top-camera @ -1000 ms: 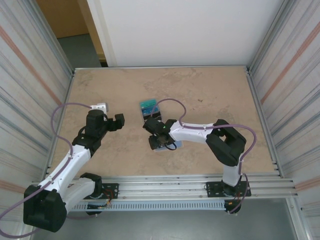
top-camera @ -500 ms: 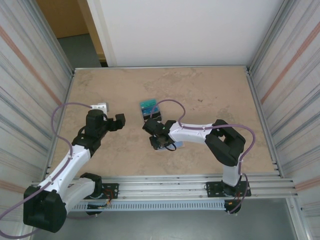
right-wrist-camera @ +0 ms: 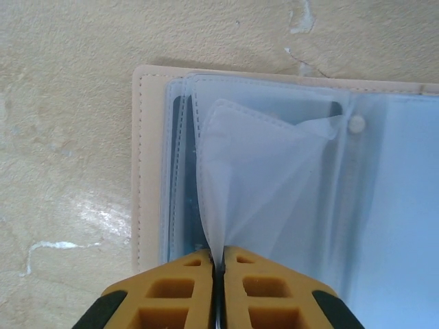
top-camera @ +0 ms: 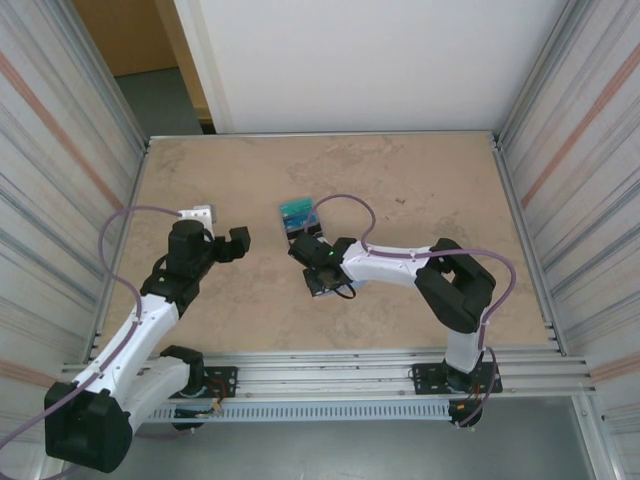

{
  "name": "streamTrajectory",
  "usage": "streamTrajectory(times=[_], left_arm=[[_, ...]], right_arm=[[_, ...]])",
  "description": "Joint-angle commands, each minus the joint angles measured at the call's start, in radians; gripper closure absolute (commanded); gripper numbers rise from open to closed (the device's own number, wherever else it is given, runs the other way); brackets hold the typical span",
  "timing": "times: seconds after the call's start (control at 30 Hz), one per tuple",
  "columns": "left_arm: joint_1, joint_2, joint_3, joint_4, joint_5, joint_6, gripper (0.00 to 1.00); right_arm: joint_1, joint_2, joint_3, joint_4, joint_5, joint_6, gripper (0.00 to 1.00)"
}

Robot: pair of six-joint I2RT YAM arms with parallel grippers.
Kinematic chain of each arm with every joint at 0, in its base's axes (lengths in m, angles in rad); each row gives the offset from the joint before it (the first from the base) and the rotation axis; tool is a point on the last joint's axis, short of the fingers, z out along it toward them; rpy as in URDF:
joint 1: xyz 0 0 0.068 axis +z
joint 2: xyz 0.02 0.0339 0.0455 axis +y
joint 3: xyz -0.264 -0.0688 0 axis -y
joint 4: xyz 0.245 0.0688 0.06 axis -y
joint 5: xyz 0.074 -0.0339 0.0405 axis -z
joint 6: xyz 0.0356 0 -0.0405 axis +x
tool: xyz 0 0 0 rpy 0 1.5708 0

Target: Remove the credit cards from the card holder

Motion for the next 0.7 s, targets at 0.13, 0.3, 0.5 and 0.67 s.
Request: streamTrajectory(times=[0.13, 0.3, 0.5, 0.67], left_arm=[[0.006, -0.027, 0.040, -0.031, 0.024, 0.010, 0.01], [-0.017, -0.025, 0.040, -0.060, 0.014, 0.013, 0.01], [-0.130, 0.004, 0.033, -0.074, -0.086, 0.006, 0.01], [-0.329, 0.104, 0.035, -0.060, -0.255, -0.006, 0.01]], right_arm=[[-0.008, -0.084, 0.007, -0.015, -0.053, -0.001, 0.91], [-0.029, -0.126, -0.012, 0.011, -0.120, 0.029, 0.91], [-0.106, -0.175, -0.087, 0.082, -0.233, 0.067, 0.91], [-0.160, -0.183, -0.129, 0.119, -0.294, 0.085, 0.88]])
